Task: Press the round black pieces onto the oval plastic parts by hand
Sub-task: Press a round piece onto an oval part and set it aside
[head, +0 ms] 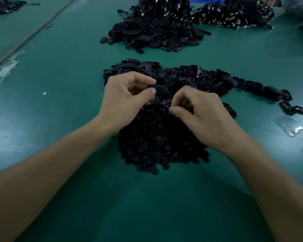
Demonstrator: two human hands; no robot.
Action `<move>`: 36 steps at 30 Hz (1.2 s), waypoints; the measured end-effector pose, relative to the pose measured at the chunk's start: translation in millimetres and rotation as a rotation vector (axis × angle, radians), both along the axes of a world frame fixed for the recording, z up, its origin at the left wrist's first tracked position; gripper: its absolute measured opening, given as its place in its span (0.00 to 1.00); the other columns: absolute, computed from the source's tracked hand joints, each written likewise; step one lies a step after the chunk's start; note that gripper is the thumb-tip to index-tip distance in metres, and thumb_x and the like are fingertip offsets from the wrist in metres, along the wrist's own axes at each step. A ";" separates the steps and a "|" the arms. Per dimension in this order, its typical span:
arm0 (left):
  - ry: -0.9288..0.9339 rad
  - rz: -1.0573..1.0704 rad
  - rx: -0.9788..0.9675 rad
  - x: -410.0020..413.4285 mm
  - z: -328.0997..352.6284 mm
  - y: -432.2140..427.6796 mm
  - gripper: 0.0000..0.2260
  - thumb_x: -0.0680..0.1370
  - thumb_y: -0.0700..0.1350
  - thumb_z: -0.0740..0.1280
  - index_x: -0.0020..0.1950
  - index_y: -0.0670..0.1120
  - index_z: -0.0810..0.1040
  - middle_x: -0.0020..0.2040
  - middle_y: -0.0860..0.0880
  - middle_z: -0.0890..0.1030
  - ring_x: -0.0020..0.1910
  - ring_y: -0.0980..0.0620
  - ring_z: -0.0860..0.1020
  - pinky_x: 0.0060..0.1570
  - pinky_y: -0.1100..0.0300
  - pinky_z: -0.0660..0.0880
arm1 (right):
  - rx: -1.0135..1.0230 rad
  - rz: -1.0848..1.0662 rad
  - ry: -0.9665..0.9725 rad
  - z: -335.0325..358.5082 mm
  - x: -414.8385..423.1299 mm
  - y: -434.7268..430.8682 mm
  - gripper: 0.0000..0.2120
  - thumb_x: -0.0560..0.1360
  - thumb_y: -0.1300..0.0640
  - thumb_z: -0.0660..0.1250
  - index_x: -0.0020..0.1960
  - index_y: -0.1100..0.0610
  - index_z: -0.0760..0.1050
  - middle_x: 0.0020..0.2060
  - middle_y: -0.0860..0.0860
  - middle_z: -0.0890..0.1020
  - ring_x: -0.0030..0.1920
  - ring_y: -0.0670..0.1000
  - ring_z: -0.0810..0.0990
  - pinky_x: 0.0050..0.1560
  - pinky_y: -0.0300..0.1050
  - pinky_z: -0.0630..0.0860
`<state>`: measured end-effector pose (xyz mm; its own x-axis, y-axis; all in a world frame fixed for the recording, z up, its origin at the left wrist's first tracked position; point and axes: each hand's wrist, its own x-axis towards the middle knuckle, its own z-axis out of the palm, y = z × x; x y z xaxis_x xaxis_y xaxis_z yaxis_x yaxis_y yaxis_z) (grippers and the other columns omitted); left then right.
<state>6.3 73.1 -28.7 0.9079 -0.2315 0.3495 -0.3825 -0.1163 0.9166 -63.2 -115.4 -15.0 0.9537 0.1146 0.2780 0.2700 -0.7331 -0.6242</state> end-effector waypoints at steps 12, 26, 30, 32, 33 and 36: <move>0.007 -0.020 -0.012 -0.8 -2.7 -1.5 0.06 0.74 0.39 0.74 0.48 0.49 0.84 0.38 0.50 0.86 0.38 0.50 0.85 0.39 0.63 0.79 | 0.052 0.111 0.008 6.3 -4.8 -0.9 0.04 0.78 0.58 0.71 0.50 0.50 0.83 0.40 0.43 0.84 0.44 0.42 0.83 0.47 0.37 0.77; 0.023 -0.024 -0.011 -2.2 -2.5 -2.0 0.07 0.75 0.37 0.74 0.47 0.48 0.83 0.37 0.50 0.85 0.37 0.52 0.84 0.38 0.64 0.79 | 0.099 0.074 0.026 5.8 -3.4 1.8 0.04 0.79 0.60 0.69 0.49 0.51 0.81 0.37 0.44 0.82 0.41 0.44 0.81 0.43 0.38 0.78; 0.024 -0.029 -0.006 -2.4 -2.5 -1.9 0.07 0.75 0.37 0.74 0.47 0.49 0.83 0.37 0.50 0.85 0.38 0.51 0.85 0.39 0.63 0.79 | 0.064 0.097 0.074 4.8 -3.9 1.8 0.06 0.79 0.61 0.68 0.49 0.51 0.80 0.39 0.43 0.83 0.41 0.41 0.83 0.44 0.34 0.79; 0.026 -0.033 -0.010 -2.8 -2.4 -2.2 0.07 0.75 0.36 0.74 0.47 0.48 0.83 0.37 0.50 0.85 0.37 0.51 0.84 0.38 0.63 0.79 | 0.055 0.101 0.087 4.6 -3.8 1.5 0.06 0.79 0.62 0.68 0.48 0.51 0.80 0.39 0.43 0.84 0.40 0.39 0.83 0.44 0.32 0.78; 0.027 -0.036 -0.013 -3.0 -2.2 -2.5 0.07 0.75 0.36 0.74 0.47 0.48 0.83 0.37 0.50 0.85 0.37 0.51 0.84 0.38 0.63 0.79 | 0.056 0.101 0.090 4.4 -3.6 1.2 0.07 0.79 0.62 0.69 0.48 0.51 0.81 0.38 0.43 0.84 0.39 0.39 0.83 0.43 0.32 0.78; 0.034 -0.049 -0.021 -4.0 -1.8 -3.3 0.07 0.75 0.35 0.74 0.47 0.47 0.83 0.36 0.50 0.85 0.37 0.51 0.84 0.38 0.63 0.79 | 0.053 0.105 0.076 3.9 -3.0 1.7 0.06 0.78 0.62 0.69 0.49 0.52 0.81 0.38 0.43 0.84 0.40 0.38 0.82 0.43 0.31 0.77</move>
